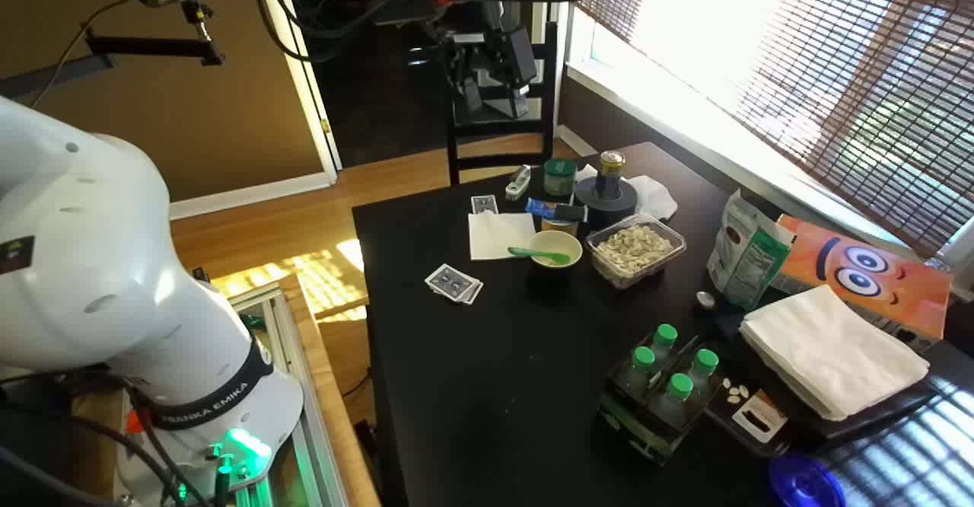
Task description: Put the brush on the green lid
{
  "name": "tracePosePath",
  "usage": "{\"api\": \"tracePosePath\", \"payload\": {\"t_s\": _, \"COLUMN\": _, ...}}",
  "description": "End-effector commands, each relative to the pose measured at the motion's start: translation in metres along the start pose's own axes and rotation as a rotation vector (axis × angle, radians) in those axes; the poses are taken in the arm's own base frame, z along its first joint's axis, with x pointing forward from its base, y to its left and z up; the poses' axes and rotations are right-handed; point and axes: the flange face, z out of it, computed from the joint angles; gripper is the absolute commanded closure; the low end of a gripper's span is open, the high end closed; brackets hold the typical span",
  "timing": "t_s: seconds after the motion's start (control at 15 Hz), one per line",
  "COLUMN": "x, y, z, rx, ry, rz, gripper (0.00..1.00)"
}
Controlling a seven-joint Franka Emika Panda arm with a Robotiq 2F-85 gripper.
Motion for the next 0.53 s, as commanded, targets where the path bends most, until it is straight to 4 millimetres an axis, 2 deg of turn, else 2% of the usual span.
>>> {"api": "tracePosePath", "payload": {"t_s": 0.0, "x": 0.0, "y": 0.0, "z": -0.001, "rx": 0.0, "ry": -0.001, "rz": 0.0, "gripper": 0.0}}
{"api": "tracePosePath", "payload": {"t_s": 0.27, "x": 0.0, "y": 0.0, "z": -0.001, "rx": 0.0, "ry": -0.001, "rz": 0.0, "gripper": 0.0}}
{"api": "tracePosePath", "payload": {"t_s": 0.47, "x": 0.031, "y": -0.002, "z": 0.014, "rx": -0.007, "ry": 0.063, "rz": 0.048, "gripper": 0.0}}
